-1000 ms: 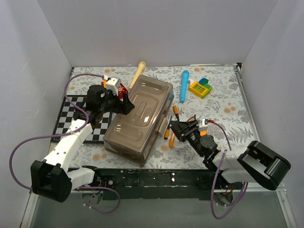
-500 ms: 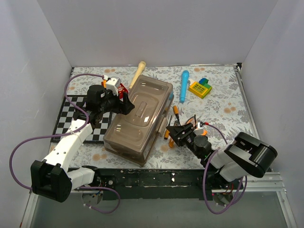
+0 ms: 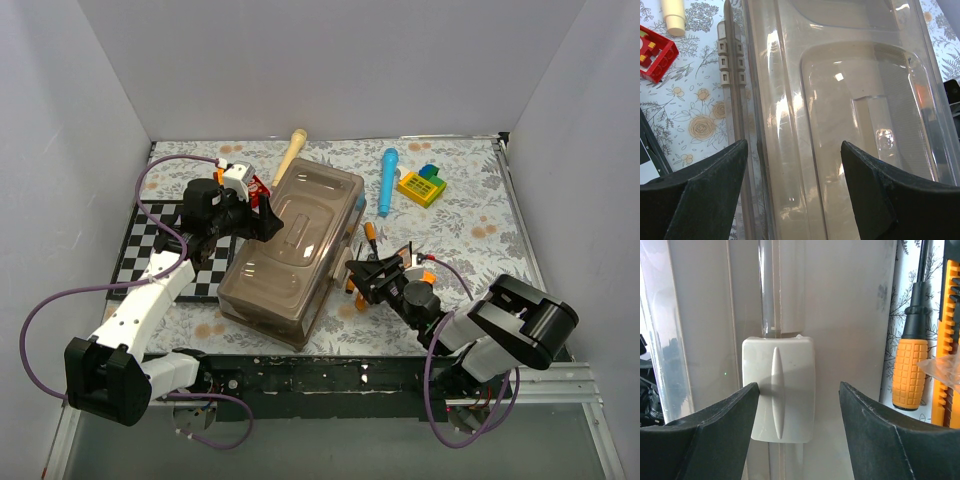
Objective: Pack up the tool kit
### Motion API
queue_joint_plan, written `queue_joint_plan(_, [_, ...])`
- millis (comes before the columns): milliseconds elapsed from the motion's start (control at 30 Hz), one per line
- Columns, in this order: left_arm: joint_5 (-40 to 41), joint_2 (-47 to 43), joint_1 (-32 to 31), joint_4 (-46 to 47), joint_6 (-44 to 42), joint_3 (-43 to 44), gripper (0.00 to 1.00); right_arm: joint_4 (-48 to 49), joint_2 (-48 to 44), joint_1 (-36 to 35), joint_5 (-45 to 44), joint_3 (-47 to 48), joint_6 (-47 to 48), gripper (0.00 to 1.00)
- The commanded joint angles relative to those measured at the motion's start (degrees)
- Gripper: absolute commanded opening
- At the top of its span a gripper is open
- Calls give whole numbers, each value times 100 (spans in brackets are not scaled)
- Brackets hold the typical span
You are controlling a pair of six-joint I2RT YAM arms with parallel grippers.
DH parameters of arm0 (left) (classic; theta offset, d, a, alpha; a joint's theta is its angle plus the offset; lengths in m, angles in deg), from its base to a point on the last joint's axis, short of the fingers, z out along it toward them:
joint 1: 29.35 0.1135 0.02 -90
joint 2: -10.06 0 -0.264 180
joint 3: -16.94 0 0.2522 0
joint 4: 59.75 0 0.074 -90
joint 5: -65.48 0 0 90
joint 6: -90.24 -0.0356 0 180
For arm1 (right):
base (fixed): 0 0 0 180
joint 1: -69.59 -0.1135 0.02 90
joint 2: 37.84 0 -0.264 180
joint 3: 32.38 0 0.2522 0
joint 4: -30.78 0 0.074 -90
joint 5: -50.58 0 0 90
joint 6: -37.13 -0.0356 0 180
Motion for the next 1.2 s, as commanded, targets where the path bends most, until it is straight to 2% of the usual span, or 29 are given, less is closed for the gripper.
queue_joint_plan(0, [166,4,-8,-340,-181,-93,74,1247,-40,-93,-179,187,-209,74])
queue_joint_plan(533, [166,-32,-8,-340,-181,-93,74,1247,-259,-181,-364,266,-622,73])
queue_joint_plan(1167, [130,-40,-8,-331,-173,-93,74,1247,-470,-225,-399,275,-622,73])
